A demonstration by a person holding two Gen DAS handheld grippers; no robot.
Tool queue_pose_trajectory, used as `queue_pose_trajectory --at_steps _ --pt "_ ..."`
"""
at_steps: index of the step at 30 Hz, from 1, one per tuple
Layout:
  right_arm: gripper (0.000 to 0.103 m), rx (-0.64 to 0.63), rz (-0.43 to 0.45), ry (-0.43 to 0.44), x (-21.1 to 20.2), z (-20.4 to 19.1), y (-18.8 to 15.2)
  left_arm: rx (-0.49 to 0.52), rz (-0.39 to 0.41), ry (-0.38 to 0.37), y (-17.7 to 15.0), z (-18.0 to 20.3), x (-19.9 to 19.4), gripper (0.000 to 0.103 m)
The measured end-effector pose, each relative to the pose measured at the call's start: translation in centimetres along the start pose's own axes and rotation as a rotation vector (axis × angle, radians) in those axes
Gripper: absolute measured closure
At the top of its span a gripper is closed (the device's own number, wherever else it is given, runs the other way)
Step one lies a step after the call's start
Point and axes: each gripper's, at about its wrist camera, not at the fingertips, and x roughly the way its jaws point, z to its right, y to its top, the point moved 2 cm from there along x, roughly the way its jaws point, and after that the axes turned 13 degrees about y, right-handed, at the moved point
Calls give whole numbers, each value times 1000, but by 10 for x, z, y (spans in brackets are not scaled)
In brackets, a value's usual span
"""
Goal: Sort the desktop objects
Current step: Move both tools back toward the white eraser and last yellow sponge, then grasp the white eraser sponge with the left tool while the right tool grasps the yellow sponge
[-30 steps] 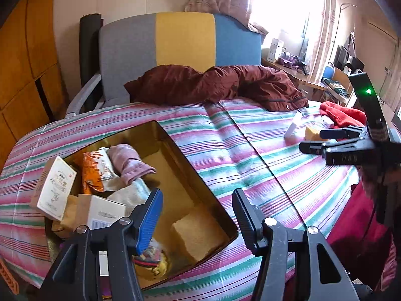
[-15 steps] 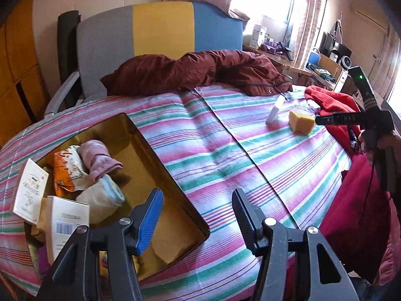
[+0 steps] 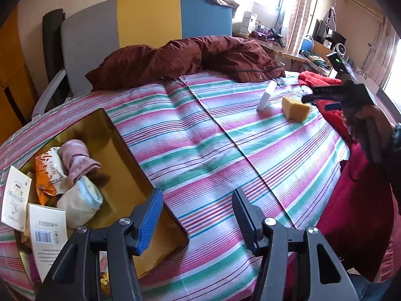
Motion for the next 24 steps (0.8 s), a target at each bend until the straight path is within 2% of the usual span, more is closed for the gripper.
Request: queue_pose_trajectory --at_steps 6,11,13,14,20,24 --pt "0 97 14 18 24 13 20 17 -28 -18 7 12 13 45" --pt "2 131 -33 34 47 15 23 36 -42 -47 19 27 22 45" --pt "13 106 -47 -8 51 14 23 40 -46 -59 25 35 26 45" --pt "28 93 -56 -14 53 13 22 43 -48 -63 27 38 27 45" --pt "33 81 -58 0 48 11 21 74 -51 -93 49 68 40 45" --pt "33 86 -17 -2 36 12 23 84 -47 -97 70 87 52 45"
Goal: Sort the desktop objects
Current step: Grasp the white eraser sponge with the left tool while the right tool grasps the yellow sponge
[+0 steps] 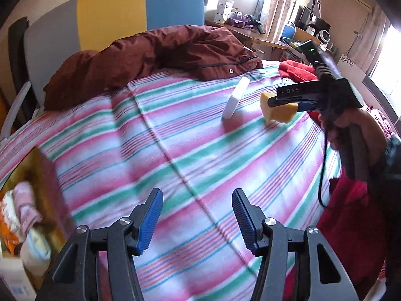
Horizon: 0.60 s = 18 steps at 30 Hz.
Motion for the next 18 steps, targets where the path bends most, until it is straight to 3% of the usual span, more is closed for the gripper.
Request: queue_pose_trajectory --at_steps 8,18 --pt "33 36 102 25 -26 5 8 47 20 -6 50 37 29 45" --pt "33 26 141 50 -36 4 10 117 26 -21 100 67 67 46"
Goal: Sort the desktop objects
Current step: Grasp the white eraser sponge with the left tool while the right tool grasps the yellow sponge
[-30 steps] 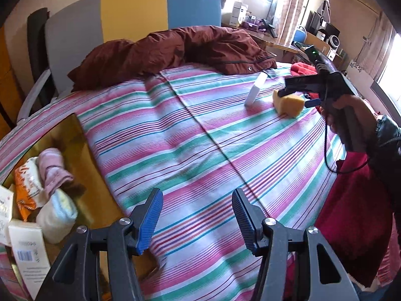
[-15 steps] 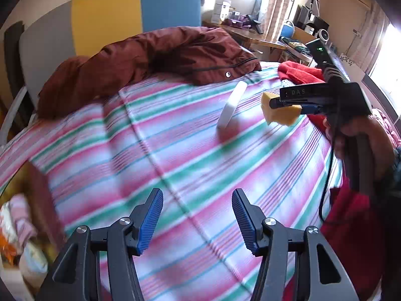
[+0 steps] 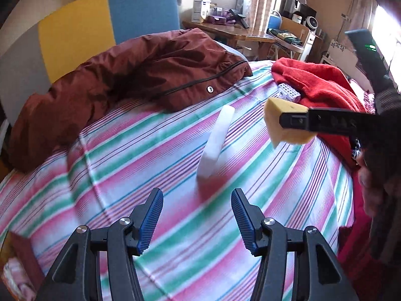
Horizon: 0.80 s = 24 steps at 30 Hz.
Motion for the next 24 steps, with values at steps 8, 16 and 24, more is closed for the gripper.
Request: queue_pose_trajectory --at_steps 8,16,24 --pt "32 -9 -2 29 -2 -2 1 47 -15 -13 30 18 35 47" --pt "32 -10 -8 41 -1 -2 0 109 -40 -24 42 38 70 73" --pt "32 -79 -32 33 6 -11 -4 61 -35 -74 26 32 57 81"
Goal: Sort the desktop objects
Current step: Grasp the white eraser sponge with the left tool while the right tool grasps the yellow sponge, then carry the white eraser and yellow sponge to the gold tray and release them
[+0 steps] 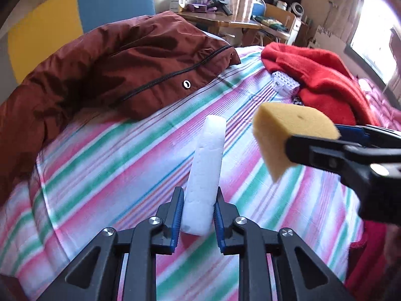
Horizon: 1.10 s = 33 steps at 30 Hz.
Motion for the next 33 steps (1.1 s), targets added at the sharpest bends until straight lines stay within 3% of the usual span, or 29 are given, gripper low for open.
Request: queue_pose_trajectory --at_steps 8,22,33 --pt "33 -120 -5 38 3 -25 -5 -131 36 10 -34 -30 -54 81" --pt "32 -233 24 49 -1 -47 -14 -253 177 196 -95 -91 -163 81" --pt "32 -270 34 9 3 -63 -24 -361 220 274 -148 -139 -220 81"
